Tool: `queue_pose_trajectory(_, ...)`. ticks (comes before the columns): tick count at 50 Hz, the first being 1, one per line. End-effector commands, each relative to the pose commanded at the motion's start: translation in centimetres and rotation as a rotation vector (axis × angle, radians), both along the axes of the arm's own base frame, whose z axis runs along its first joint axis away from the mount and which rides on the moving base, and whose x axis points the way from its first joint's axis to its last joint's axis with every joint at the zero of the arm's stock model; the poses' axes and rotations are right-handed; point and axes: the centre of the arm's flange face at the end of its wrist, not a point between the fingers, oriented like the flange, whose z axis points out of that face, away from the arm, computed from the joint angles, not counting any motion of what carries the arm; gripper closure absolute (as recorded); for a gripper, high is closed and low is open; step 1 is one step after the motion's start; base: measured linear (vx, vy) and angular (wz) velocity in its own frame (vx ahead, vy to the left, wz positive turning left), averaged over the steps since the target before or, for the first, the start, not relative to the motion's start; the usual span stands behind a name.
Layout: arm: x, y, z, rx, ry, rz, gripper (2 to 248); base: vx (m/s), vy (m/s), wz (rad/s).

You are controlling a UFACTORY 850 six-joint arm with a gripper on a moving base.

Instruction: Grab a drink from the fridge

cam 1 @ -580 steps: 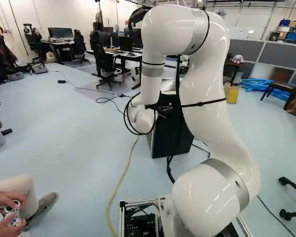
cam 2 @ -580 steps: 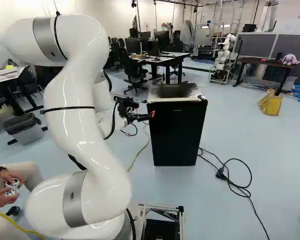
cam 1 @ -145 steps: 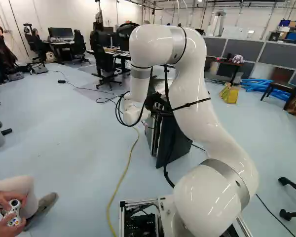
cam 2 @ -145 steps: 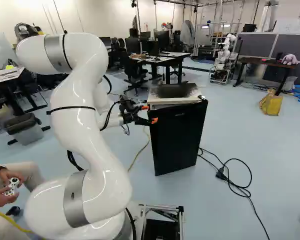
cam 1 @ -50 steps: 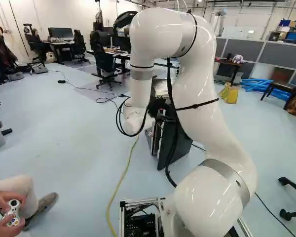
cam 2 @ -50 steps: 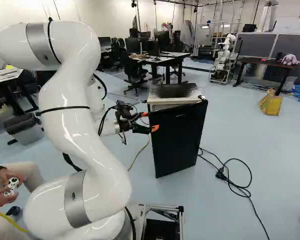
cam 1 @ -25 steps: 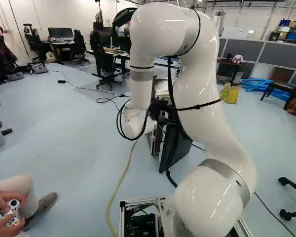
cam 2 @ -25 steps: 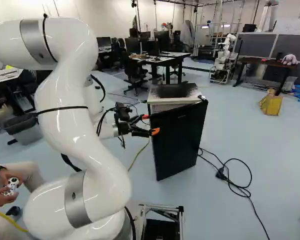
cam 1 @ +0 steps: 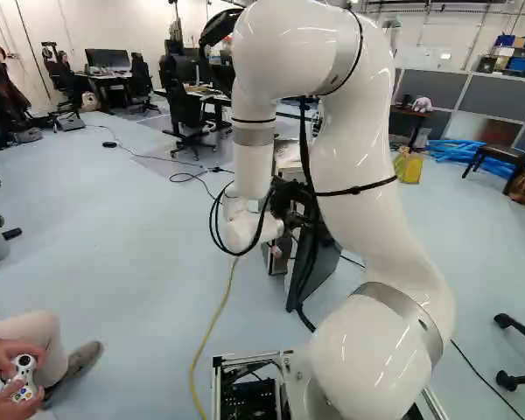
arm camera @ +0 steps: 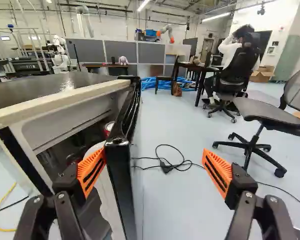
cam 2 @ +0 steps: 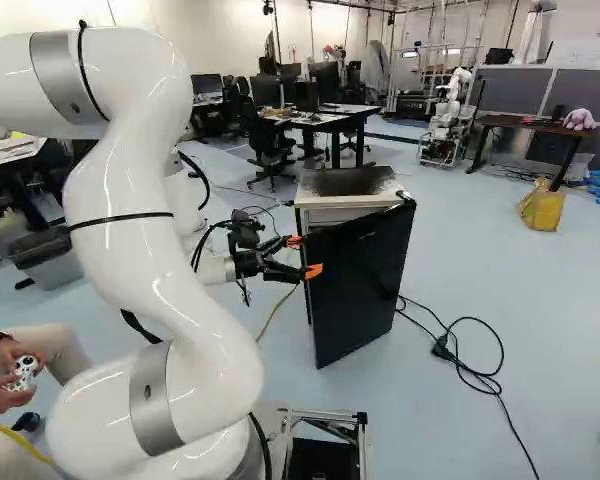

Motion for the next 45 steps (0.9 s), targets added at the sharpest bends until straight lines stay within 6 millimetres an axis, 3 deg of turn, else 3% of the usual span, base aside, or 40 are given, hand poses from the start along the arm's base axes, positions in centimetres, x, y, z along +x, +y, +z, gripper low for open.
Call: queue_pose_trajectory(45, -7.1, -4.9, -0.3, -0.063, 0.108, -0.143, 3, 0.0, 0.0, 0.0)
